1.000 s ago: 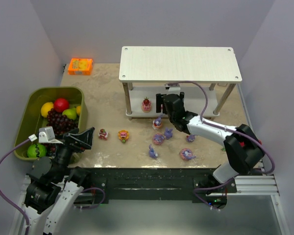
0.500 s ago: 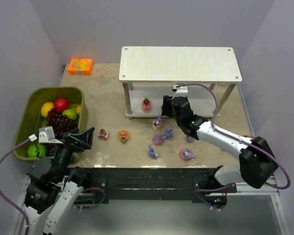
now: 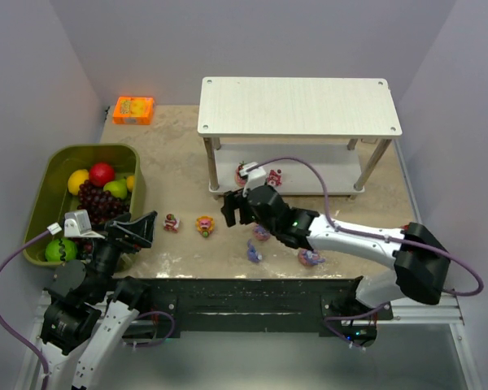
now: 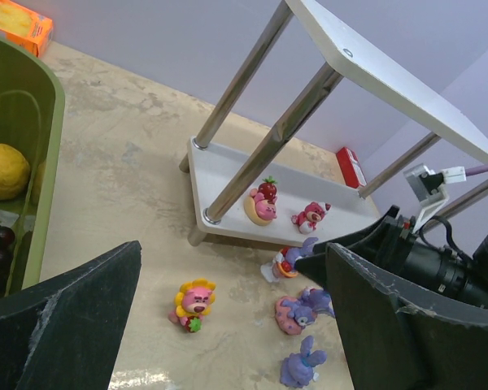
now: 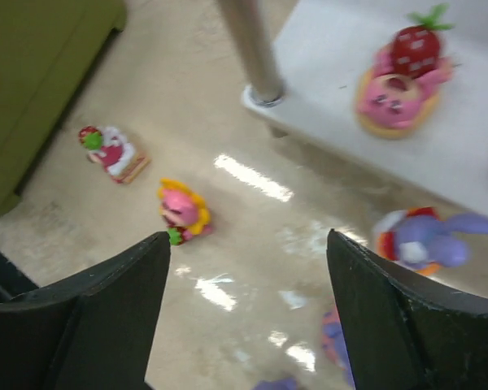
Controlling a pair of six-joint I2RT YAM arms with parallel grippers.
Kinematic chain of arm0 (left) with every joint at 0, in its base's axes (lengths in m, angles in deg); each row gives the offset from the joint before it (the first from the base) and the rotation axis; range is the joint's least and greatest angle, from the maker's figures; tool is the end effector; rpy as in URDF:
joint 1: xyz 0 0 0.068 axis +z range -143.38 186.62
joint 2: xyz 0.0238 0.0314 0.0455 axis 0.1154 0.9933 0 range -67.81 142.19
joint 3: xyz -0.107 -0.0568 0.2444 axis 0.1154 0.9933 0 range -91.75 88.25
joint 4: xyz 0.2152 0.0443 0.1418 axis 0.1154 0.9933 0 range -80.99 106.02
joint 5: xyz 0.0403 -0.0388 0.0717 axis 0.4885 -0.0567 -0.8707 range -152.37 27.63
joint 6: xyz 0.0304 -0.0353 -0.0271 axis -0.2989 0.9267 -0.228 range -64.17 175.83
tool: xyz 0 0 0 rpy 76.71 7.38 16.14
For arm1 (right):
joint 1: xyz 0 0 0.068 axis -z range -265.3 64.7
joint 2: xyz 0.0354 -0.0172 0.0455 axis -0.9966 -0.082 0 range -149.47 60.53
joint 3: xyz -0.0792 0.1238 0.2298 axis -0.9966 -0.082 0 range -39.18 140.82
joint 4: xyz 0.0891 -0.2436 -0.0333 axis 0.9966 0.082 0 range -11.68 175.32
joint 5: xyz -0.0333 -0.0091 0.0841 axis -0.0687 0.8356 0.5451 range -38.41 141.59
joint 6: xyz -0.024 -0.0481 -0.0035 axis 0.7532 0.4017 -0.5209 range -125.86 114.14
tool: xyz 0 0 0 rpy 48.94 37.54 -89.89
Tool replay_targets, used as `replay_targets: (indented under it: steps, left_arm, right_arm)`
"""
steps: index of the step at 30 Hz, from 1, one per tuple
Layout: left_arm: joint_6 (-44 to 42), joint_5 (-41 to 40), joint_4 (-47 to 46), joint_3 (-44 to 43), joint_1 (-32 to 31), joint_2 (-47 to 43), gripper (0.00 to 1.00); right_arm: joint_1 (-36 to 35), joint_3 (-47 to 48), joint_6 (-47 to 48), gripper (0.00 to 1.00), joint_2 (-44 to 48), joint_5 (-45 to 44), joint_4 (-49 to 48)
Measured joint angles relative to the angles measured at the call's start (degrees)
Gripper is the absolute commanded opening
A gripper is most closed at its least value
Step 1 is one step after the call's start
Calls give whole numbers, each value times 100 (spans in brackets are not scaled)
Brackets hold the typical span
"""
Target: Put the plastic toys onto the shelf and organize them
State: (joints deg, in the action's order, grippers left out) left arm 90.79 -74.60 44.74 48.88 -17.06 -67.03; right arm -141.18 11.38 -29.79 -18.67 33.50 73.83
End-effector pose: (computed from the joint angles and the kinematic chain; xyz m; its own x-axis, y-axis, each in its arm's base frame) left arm 0.0203 -0.0006 0.3223 -0.0764 -0.5779 -0.8125 0.1893 0.7917 -0.5809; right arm 0.1846 0.2528 0.2640 -0.4644 0.0018 -0.8856 -0.4810 0.8392 0.2539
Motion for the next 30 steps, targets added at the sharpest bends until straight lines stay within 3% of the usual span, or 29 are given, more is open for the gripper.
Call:
replay_targets:
  steps: [6, 16, 30]
  left_arm:
    - [2, -2, 2, 0, 0, 0, 100]
    - [2, -2, 2, 0, 0, 0, 99]
    - [2, 0, 2, 0, 0, 0, 100]
  right_arm:
    - [-872, 789, -699, 88, -1161, -658, 249]
    - [-1493, 1987, -1766, 90, -3069, -1309, 1060]
    - [-1633, 3012, -2393, 89, -4155, -2124, 1738]
